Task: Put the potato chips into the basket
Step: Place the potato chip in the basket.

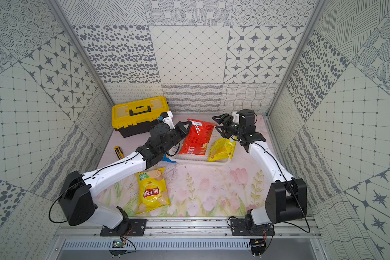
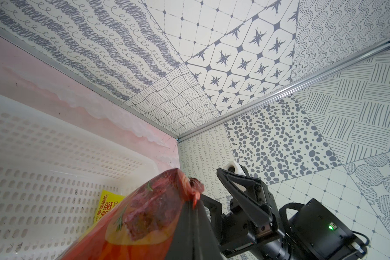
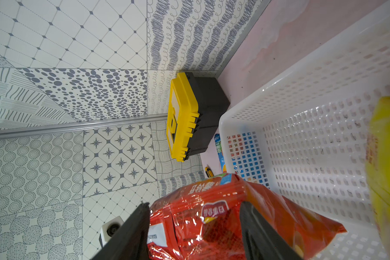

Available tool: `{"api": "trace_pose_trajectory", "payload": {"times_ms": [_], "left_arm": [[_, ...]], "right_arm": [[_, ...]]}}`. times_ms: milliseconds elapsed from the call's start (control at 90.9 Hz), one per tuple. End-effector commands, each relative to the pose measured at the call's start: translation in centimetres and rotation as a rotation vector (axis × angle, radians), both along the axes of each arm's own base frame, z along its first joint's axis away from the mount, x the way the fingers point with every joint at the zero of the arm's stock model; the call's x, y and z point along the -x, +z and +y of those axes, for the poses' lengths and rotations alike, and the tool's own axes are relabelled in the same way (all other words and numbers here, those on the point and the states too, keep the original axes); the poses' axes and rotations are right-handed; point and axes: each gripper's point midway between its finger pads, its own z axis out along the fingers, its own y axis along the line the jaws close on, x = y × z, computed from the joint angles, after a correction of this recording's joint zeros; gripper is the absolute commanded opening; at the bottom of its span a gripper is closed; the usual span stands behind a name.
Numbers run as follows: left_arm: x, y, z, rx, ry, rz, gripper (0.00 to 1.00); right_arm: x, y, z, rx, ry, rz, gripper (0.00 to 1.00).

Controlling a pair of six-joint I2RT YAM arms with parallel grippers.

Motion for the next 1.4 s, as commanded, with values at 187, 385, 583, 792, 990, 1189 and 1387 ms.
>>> {"api": "trace_pose_trajectory", "payload": {"times_ms": [187,385,583,792,990,1189,1387], "left_arm": [[-3.6,0.6,-0.3,0.105,0.115,-0.091,0.0],[-5.1,-0.2,-0.5,0.138,0.159,-0.109,0.0],[-5.9,-1.3,-1.7,0.184,0.161,-0.123,0.0],[-5.0,-4.1,-4.7,0.157,0.099,-0.076,0.0],[-3.3,-6.3,-5.9,0.145,0.063,-0.026,0.0],[-1.2,-7.8,-7.3,0.149,0.021,0.018,0.0],[0.7,-9.2,-7.2,0.18,0.008,0.1,0.0]], "right_arm": [[0.3,3.4,-3.8,-0.037,-0.062,-0.09,0.67],[1.7,3.9,-5.4,-0.043,-0.076,-0.099,0.68],[2.7,2.9,-5.4,-0.049,-0.063,-0.076,0.68],[3.3,2.1,-5.6,-0.05,-0.067,-0.064,0.68],[3.4,2.3,-5.7,-0.05,-0.067,-0.071,0.68],[3.2,2.3,-5.7,-0.05,-0.071,-0.072,0.68],[3.1,2.4,-5.8,-0.046,-0.074,-0.076,0.68]]}}
